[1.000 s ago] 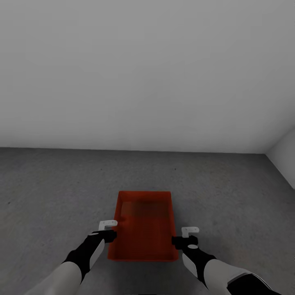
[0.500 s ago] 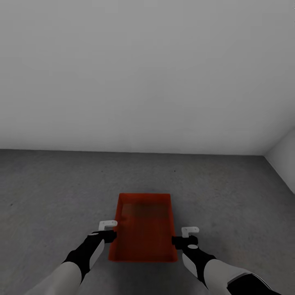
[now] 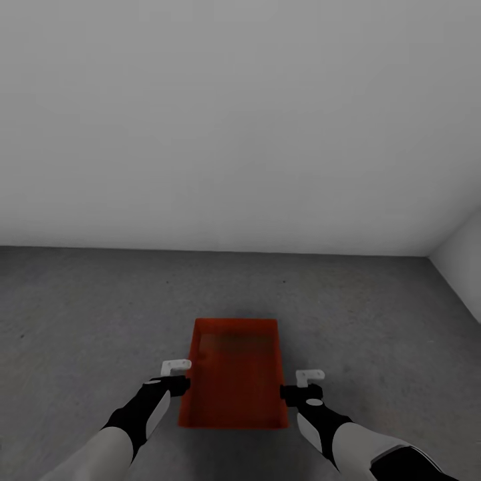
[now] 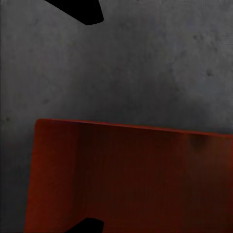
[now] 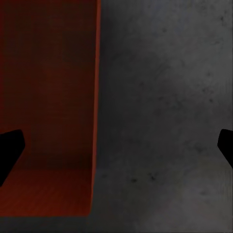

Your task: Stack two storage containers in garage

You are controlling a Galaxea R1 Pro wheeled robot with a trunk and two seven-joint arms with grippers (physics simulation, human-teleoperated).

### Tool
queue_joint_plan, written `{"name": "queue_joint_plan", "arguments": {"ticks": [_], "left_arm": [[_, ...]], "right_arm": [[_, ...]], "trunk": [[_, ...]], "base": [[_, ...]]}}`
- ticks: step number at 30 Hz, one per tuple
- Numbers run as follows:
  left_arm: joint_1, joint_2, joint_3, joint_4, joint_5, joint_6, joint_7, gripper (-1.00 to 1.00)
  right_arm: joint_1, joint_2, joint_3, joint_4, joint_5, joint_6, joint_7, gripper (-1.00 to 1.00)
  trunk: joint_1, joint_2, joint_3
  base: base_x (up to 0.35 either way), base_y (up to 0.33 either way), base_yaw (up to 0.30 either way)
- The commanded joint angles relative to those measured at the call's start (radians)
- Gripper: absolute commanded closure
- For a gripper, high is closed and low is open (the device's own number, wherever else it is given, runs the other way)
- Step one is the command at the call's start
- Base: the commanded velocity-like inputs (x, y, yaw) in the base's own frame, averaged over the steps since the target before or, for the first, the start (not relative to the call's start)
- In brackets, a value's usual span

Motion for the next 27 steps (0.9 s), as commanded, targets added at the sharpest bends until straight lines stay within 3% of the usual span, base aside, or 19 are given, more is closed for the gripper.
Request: {"name": "queue_joint_plan", "arguments": {"ticks": [1,27], "left_arm": [[0.0,0.0,-0.001,-0.002,0.008,0.005,0.005,-1.0],[0.0,-0.001,-0.001,-0.004,0.008,0.005,0.006,-1.0]], "right_arm": [[-0.001,0.0,0.008,0.001,-0.01,-0.004,-0.003,-1.0],[-0.001,0.002,0.01,0.001,-0.011,-0.003,-0.004,-1.0]], "trunk": [[-0.004,0.007,0.003],[-0.104,0.189,0.084]], "base": [[0.0,0.0,0.0],[0.0,0.0,0.0]]}}
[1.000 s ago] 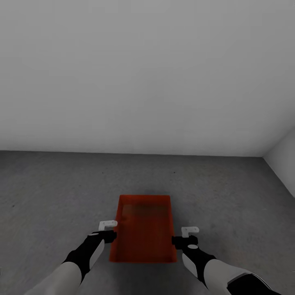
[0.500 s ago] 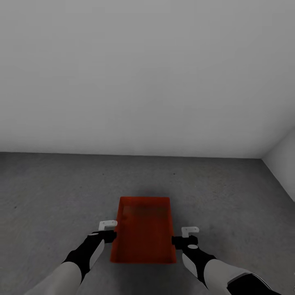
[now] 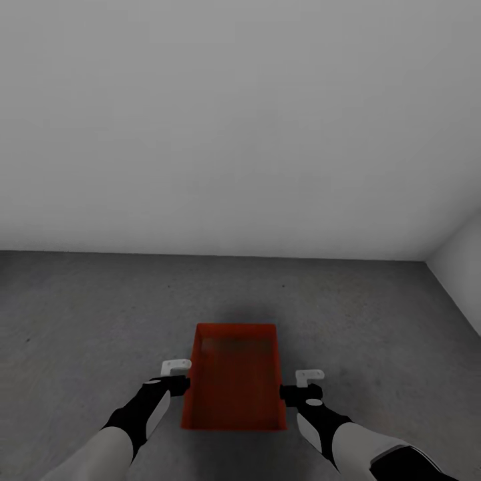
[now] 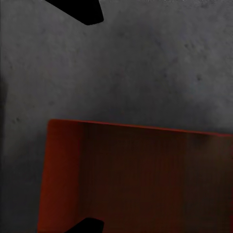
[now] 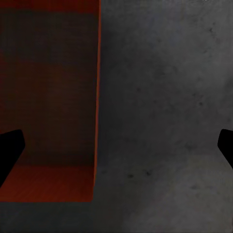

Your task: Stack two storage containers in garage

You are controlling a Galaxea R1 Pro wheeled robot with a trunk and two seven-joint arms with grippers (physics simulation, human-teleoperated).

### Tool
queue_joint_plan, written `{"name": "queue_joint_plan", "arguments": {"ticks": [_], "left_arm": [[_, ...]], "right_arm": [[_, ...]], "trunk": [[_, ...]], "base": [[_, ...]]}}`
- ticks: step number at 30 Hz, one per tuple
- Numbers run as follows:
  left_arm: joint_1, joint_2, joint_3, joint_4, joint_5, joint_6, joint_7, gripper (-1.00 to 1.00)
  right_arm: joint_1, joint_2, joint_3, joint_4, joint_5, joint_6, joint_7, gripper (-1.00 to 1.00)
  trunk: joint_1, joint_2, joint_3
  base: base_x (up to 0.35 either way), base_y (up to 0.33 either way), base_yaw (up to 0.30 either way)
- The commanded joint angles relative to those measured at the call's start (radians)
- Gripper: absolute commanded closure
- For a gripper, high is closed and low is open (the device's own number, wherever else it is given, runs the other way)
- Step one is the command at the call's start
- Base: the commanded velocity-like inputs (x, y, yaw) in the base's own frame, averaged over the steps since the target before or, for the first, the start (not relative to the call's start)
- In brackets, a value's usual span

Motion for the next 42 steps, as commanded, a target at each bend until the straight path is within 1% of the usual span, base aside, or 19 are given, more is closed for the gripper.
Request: {"name": "queue_joint_plan", "arguments": {"ticks": [1,37,42], "left_arm": [[0.0,0.0,-0.001,-0.002,0.008,0.005,0.005,-1.0],[0.0,-0.001,-0.001,0.006,0.008,0.005,0.004,-1.0],[0.0,-0.001,-0.003,-0.001,0.008,0.005,0.004,-1.0]], "right_arm": [[-0.001,0.0,0.009,0.001,-0.01,-0.003,-0.003,-1.0],[-0.001,0.0,0.009,0.001,-0.008,0.001,0.0,-1.0],[-0.001,0.0,0.009,0.002,-0.009,0.002,0.001,-1.0]], "trunk": [[-0.004,0.007,0.003],[-0.142,0.259,0.115],[-0.142,0.259,0.115]], "base": [[0.0,0.0,0.0],[0.0,0.0,0.0],[0.0,0.0,0.0]]}}
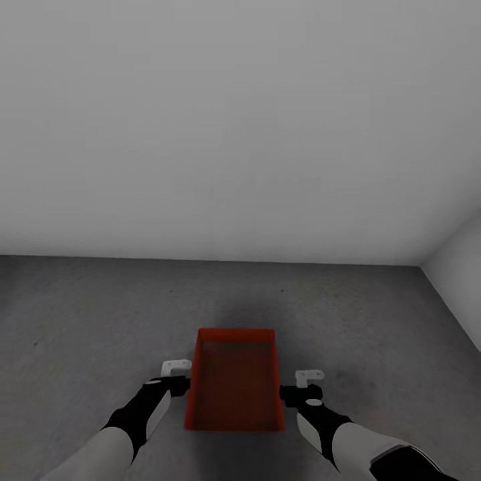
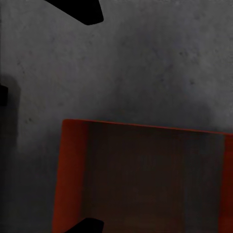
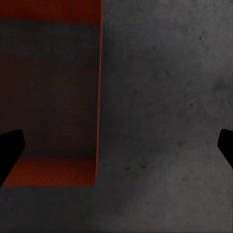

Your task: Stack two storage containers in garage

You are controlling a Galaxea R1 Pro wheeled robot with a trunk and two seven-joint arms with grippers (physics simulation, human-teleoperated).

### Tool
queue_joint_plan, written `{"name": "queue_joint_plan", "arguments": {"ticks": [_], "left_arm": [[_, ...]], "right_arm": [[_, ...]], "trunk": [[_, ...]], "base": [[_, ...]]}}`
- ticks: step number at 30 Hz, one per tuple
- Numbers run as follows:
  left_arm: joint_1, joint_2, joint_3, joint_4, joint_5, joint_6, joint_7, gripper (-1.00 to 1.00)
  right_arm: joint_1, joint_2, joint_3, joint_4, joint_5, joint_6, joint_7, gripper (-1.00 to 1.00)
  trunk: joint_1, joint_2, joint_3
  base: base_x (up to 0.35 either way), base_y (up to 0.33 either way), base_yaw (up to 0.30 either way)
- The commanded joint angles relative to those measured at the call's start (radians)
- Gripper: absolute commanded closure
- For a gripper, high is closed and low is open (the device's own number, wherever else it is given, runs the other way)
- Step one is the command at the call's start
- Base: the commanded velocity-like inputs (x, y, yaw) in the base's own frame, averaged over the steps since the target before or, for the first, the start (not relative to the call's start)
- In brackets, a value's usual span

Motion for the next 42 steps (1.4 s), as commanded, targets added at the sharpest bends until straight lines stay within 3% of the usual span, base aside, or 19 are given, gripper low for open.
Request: {"name": "queue_joint_plan", "arguments": {"ticks": [1,20,42], "left_arm": [[0.0,0.0,-0.002,-0.003,0.008,0.005,0.005,-1.0],[-0.001,0.012,-0.001,0.009,0.009,0.005,0.005,-1.0],[-0.001,0.015,-0.001,0.011,0.009,0.005,0.003,-1.0]], "right_arm": [[-0.001,0.0,0.009,0.002,-0.01,-0.003,-0.003,-1.0],[-0.001,0.0,0.009,0.031,-0.011,-0.002,-0.006,-1.0],[-0.001,0.0,0.009,0.031,-0.011,-0.002,-0.006,-1.0]], "trunk": [[0.0,0.0,-0.001],[0.0,0.0,0.011],[0.0,0.0,0.011]], "base": [[0.0,0.0,0.0],[-0.005,0.0,0.0],[-0.325,0.0,0.0]]}}
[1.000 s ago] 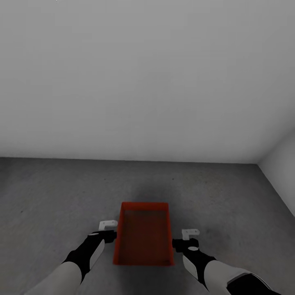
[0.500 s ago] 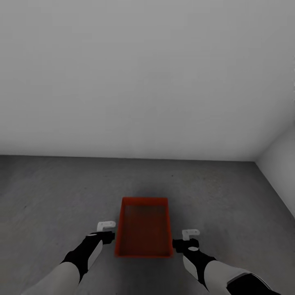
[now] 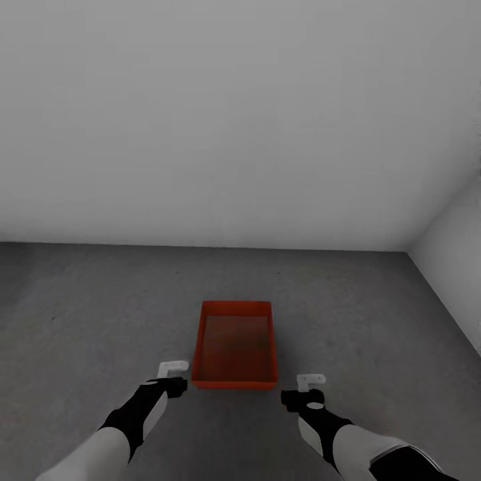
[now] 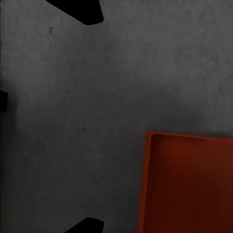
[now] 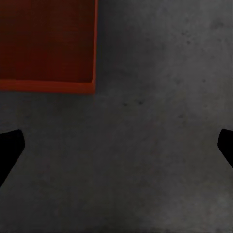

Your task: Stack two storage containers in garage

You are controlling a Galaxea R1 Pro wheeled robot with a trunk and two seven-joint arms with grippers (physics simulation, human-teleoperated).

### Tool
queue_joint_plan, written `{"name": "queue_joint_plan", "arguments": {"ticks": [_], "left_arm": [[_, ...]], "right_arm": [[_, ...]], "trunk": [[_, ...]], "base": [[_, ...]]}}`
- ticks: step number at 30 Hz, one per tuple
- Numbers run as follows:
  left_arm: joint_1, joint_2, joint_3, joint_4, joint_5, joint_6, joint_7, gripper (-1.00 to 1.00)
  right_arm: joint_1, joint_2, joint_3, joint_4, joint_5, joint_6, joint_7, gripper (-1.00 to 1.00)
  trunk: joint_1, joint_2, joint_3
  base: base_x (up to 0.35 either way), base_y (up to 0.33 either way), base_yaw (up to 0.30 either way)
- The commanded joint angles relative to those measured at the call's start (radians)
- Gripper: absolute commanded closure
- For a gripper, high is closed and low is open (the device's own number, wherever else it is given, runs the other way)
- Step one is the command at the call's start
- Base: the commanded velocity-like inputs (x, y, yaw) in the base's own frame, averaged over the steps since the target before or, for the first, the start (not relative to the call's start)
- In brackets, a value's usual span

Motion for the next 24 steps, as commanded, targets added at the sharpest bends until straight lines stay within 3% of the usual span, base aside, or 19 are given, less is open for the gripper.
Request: {"name": "queue_joint_plan", "arguments": {"ticks": [1,9,12,16,20,24], "left_arm": [[0.0,0.0,-0.002,-0.002,0.008,0.005,0.005,-1.0],[0.0,0.0,-0.002,0.008,0.008,0.005,0.006,-1.0],[0.0,0.006,-0.001,0.04,0.009,0.009,0.006,-1.0],[0.0,0.053,-0.001,0.175,0.014,0.007,0.005,-1.0],[0.0,0.102,-0.001,0.34,0.036,0.005,0.004,-1.0],[0.007,0.14,-0.002,0.398,0.067,0.006,0.001,-1.0]], "right_arm": [[-0.001,0.0,0.008,0.001,-0.01,-0.004,-0.002,-1.0],[-0.001,-0.002,0.008,0.001,-0.009,-0.003,-0.002,-1.0],[-0.001,-0.004,0.008,0.007,-0.01,-0.002,-0.002,-1.0],[-0.003,-0.01,0.008,0.034,-0.01,0.004,-0.002,-1.0],[0.0,-0.033,0.008,0.039,-0.01,0.014,-0.001,-1.0],[0.059,-0.068,0.009,0.041,-0.009,0.021,0.002,-1.0]], "trunk": [[-0.001,0.0,-0.001],[-0.001,0.0,-0.001],[-0.001,0.0,-0.001],[-0.001,0.0,-0.001],[-0.001,0.0,-0.001],[-0.001,0.0,-0.001]], "base": [[-0.346,0.0,0.0],[-0.338,0.0,0.0],[-0.103,0.0,0.0],[-0.025,0.0,0.0],[-0.005,0.0,0.0],[-0.001,0.0,0.0]]}}
